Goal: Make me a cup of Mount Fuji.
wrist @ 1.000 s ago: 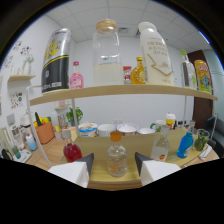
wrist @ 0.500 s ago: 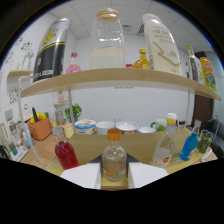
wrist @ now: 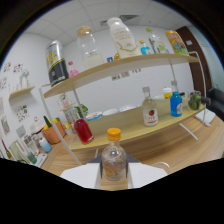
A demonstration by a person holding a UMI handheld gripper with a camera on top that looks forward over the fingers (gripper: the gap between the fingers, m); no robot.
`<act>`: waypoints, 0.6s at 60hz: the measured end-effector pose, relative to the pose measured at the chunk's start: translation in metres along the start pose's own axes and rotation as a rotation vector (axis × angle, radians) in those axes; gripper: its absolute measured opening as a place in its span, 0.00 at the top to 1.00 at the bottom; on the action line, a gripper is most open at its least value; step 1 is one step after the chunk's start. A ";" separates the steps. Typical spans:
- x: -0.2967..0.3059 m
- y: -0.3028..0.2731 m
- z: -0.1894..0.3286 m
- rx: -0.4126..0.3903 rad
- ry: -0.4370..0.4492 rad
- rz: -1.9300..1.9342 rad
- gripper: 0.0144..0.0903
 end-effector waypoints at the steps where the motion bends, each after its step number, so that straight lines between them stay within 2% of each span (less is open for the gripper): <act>1: 0.000 0.003 -0.001 -0.006 -0.005 0.040 0.73; 16: 0.006 0.010 -0.002 -0.027 -0.155 0.799 0.73; 30: 0.010 0.004 0.007 -0.001 -0.301 1.274 0.73; 36: 0.015 0.005 0.009 0.010 -0.336 1.464 0.73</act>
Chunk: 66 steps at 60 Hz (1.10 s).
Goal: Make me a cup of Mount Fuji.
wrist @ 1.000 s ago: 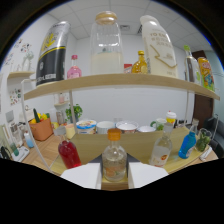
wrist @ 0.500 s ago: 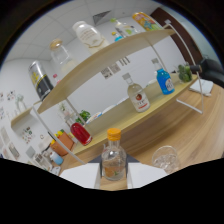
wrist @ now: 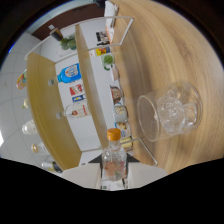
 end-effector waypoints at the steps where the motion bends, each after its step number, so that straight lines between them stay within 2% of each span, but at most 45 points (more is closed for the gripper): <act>1: 0.000 -0.001 0.000 0.005 -0.006 0.026 0.73; 11: 0.003 -0.010 -0.001 0.015 -0.068 0.235 0.73; 27: 0.003 -0.008 -0.004 0.017 -0.040 0.159 0.73; 36: -0.019 0.012 -0.009 0.001 0.007 -0.230 0.73; 46: -0.038 0.057 -0.002 -0.030 0.094 -0.886 0.73; 49: -0.037 0.065 0.002 -0.014 0.123 -1.093 0.73; 56: -0.007 0.083 0.013 -0.010 0.214 -1.422 0.73; 66: 0.060 0.102 0.028 -0.058 0.337 -1.607 0.73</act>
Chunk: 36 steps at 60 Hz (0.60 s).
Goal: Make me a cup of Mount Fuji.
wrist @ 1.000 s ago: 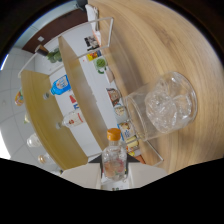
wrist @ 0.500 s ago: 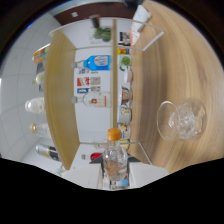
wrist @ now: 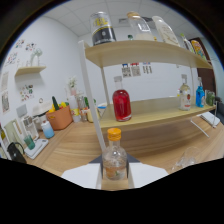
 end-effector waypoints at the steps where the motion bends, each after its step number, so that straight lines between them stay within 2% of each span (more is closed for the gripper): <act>1: -0.002 0.005 0.003 -0.010 0.002 -0.008 0.73; 15: -0.012 0.061 0.027 -0.156 0.047 -0.068 0.73; 36: -0.014 0.097 0.034 -0.275 0.056 -0.071 0.72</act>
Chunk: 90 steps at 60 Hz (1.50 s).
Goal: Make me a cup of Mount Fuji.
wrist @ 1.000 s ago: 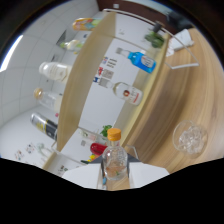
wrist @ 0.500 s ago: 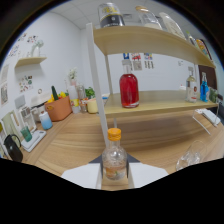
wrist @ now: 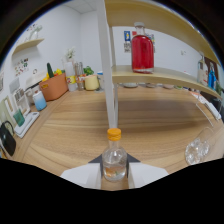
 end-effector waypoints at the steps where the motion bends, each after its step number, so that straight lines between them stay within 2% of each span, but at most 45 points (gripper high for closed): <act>1: 0.000 0.000 0.000 -0.002 0.001 0.002 0.72; 23: 0.002 0.011 -0.015 -0.005 -0.002 -0.040 0.68; 29: 0.002 0.015 -0.018 -0.014 -0.008 -0.052 0.58; 32: 0.003 0.017 -0.021 -0.025 -0.011 -0.055 0.49; 33: 0.003 0.018 -0.021 -0.026 -0.014 -0.057 0.42; 34: 0.002 0.018 -0.023 -0.031 -0.021 -0.060 0.26; 35: 0.001 0.018 -0.025 -0.034 -0.027 -0.061 0.17; 36: 0.001 0.018 -0.027 -0.036 -0.034 -0.063 0.12; 37: 0.001 0.017 -0.029 -0.037 -0.039 -0.064 0.14; 41: 0.002 0.007 -0.043 -0.020 -0.061 -0.068 0.05; 45: 0.006 -0.007 -0.062 0.022 -0.087 -0.079 0.05; 46: 0.008 -0.011 -0.067 0.033 -0.095 -0.082 0.10; 47: 0.010 -0.015 -0.071 0.039 -0.102 -0.086 0.05; 54: 0.042 -0.028 -0.107 0.085 -0.109 -0.087 0.05; 62: 0.104 -0.028 -0.136 0.111 -0.071 -0.086 0.05; 72: 0.190 -0.029 -0.155 0.099 0.020 -0.068 0.06; 80: 0.242 -0.077 -0.163 0.176 0.069 -0.055 0.06; 90: 0.281 -0.152 -0.146 0.283 0.072 -0.026 0.06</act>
